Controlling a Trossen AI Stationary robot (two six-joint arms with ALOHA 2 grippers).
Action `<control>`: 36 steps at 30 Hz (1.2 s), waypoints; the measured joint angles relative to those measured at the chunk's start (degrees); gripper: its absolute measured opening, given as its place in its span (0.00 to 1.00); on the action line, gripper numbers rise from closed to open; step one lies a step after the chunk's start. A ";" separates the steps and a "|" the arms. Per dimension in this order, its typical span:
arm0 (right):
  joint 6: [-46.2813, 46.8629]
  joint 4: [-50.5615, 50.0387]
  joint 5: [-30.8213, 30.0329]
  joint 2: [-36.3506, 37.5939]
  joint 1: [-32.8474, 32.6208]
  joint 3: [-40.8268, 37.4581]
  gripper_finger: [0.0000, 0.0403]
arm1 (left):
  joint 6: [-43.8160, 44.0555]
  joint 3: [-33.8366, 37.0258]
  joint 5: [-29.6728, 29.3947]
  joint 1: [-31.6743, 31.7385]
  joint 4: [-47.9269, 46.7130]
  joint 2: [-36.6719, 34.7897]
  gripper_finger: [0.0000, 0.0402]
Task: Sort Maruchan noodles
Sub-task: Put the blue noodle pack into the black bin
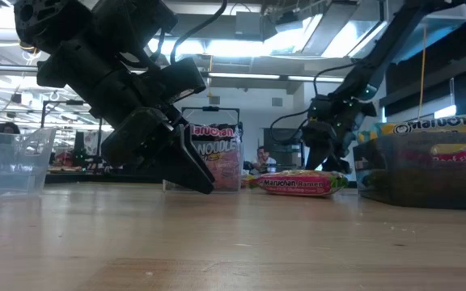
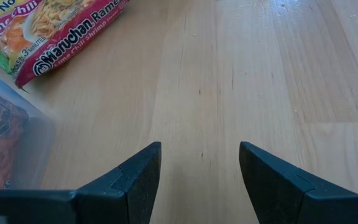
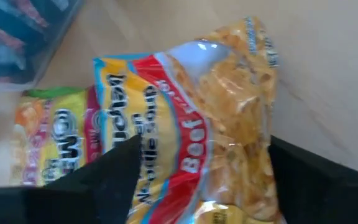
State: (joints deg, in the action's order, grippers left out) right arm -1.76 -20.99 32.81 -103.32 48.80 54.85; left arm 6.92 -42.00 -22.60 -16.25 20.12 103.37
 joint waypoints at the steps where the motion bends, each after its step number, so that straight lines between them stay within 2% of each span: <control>1: 0.05 0.10 -0.40 -0.44 -0.24 0.05 0.73 | 0.02 0.00 -0.13 -0.02 0.00 0.00 0.53; 8: -1.27 0.71 1.44 -3.34 -0.62 0.30 0.44 | 0.02 0.00 -0.22 0.00 0.00 0.00 0.53; 12: -1.51 1.21 3.67 -3.51 -0.88 0.26 0.32 | -0.01 0.00 -0.25 0.00 0.00 0.00 0.53; 15: -1.53 1.13 3.72 -3.53 -0.86 0.24 0.29 | -0.01 0.00 -0.31 0.00 0.02 0.00 0.53; 22: -1.73 2.25 5.40 -3.43 -0.77 0.12 0.29 | -0.01 0.00 -0.33 0.00 0.02 0.00 0.53; 28: -2.65 2.35 4.80 -0.70 -0.83 -0.17 0.26 | -0.03 0.00 -0.42 0.00 0.02 0.00 0.53; 36: -3.19 2.01 4.85 3.19 -0.83 -0.18 0.16 | -0.03 0.01 -0.42 0.00 0.02 0.00 0.53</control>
State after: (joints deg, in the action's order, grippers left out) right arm -4.95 -18.98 37.66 -100.13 47.97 54.67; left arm 6.90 -41.99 -23.03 -16.25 20.14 103.37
